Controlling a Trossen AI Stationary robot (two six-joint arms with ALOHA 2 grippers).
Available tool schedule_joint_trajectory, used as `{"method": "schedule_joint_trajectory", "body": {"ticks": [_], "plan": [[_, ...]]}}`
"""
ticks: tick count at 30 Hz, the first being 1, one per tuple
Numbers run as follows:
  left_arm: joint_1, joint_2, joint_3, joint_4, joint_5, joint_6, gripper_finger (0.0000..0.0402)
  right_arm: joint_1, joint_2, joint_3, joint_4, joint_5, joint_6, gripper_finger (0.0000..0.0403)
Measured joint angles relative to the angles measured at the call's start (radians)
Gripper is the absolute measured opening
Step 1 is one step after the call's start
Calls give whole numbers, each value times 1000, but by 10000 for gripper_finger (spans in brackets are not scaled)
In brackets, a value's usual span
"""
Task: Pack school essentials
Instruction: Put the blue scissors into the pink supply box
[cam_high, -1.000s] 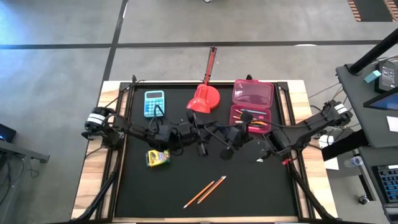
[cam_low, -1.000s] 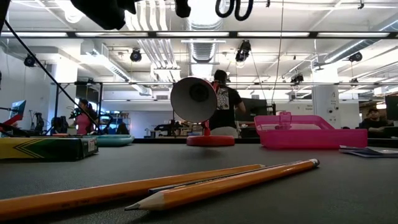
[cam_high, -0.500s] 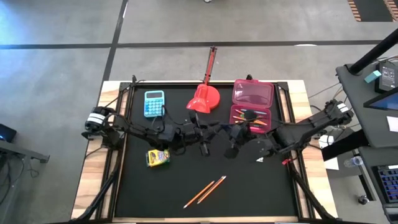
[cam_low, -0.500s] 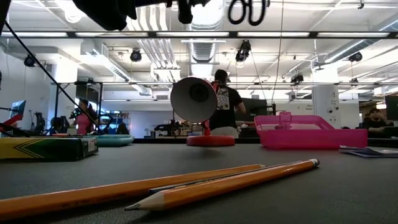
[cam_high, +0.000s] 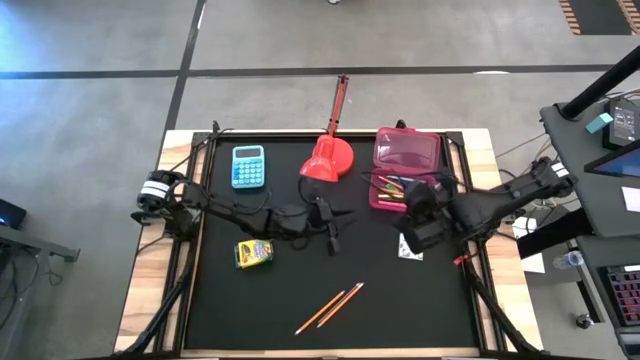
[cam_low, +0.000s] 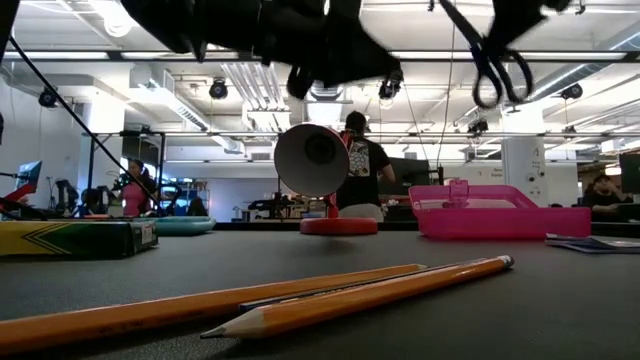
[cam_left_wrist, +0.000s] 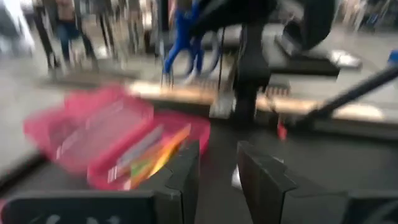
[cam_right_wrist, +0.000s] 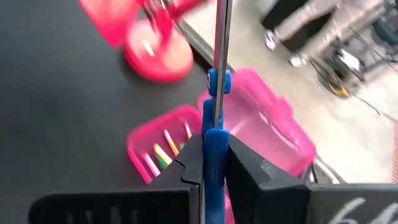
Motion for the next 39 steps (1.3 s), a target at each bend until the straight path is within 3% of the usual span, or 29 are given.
{"method": "schedule_joint_trajectory", "body": {"ticks": [3,9,16,29,39], "plan": [[-5,0,-5,-93,-3,-66,91,-2,0,-101,4,-30,63,29],[-40,0,-39,-104,-2,-76,91,-23,0,-314,33,-97,203,29],[-73,0,-39,-92,-2,-75,91,-73,0,-482,250,-104,126,29],[-78,0,-50,-88,-2,-66,91,-214,0,-536,325,-92,-27,29],[-78,0,-50,-86,-2,-67,91,-241,34,-544,387,-92,-88,29]]}}
